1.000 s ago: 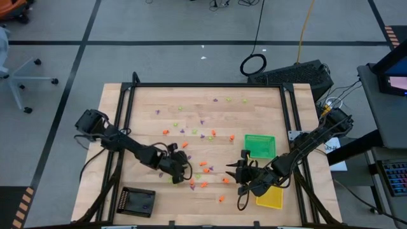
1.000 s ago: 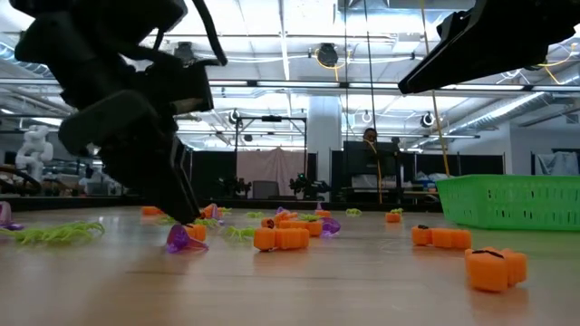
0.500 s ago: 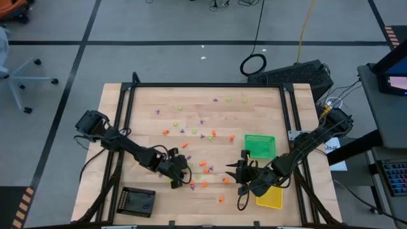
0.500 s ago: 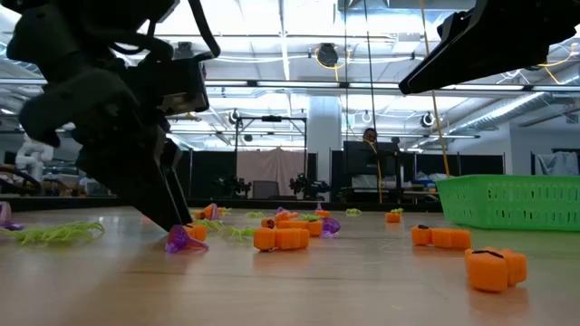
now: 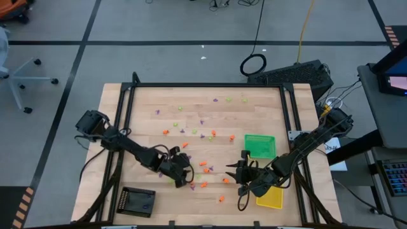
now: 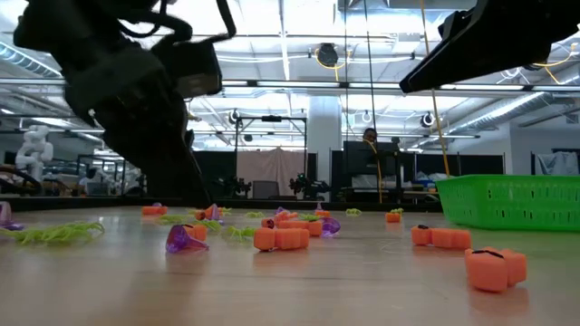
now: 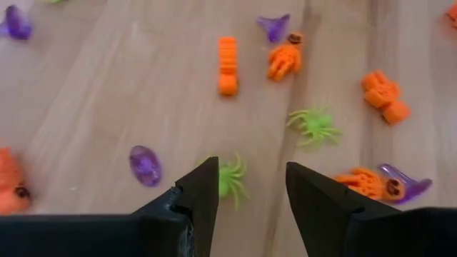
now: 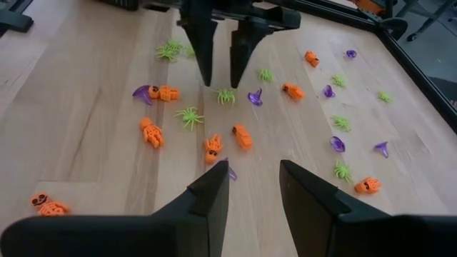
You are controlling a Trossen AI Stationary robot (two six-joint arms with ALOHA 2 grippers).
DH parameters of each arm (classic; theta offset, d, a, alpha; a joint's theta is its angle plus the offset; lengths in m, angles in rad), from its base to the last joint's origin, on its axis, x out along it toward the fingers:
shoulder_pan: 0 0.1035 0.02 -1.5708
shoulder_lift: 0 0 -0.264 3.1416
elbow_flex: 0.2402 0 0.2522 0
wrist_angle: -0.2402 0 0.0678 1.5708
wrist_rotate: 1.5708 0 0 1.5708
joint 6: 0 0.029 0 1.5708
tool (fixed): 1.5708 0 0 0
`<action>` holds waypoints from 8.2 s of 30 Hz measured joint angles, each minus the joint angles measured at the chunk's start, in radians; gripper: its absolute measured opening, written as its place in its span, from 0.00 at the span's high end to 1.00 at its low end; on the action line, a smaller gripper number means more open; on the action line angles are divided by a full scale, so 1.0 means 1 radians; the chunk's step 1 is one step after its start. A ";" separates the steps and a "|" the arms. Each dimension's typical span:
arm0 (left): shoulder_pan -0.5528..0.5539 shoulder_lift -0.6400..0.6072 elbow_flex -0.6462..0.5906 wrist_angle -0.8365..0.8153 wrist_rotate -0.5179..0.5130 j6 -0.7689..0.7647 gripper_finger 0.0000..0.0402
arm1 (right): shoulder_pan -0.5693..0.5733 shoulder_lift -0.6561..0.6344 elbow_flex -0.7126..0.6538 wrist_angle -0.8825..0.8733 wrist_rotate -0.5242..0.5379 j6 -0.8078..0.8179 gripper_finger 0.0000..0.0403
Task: Sort Halloween decoration
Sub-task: Put the green spider toy into the yellow bin
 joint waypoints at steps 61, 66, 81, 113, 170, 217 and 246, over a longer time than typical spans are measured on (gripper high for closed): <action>-0.018 0.095 -0.003 0.056 -0.072 -0.001 0.74 | 0.000 0.000 0.000 -0.003 0.000 0.009 0.72; -0.018 0.093 -0.003 0.054 -0.071 -0.001 0.74 | 0.000 0.000 0.000 -0.003 0.000 0.009 0.72; -0.018 0.006 -0.005 0.027 -0.083 0.044 0.74 | 0.000 0.000 0.000 0.000 0.000 0.016 0.72; -0.020 -0.319 -0.002 0.032 -0.066 0.265 0.74 | 0.033 0.059 0.000 0.036 -0.050 0.018 0.72; -0.020 -0.329 -0.002 0.056 -0.073 1.170 0.74 | -0.041 0.117 0.016 0.206 -0.050 -0.608 0.72; -0.020 -0.328 -0.002 0.102 -0.039 0.567 0.74 | -0.250 0.345 0.335 0.402 -0.179 -1.763 0.67; -0.020 -0.328 -0.002 0.163 -0.059 0.540 0.72 | -0.256 0.345 0.335 0.408 -0.177 -1.653 1.00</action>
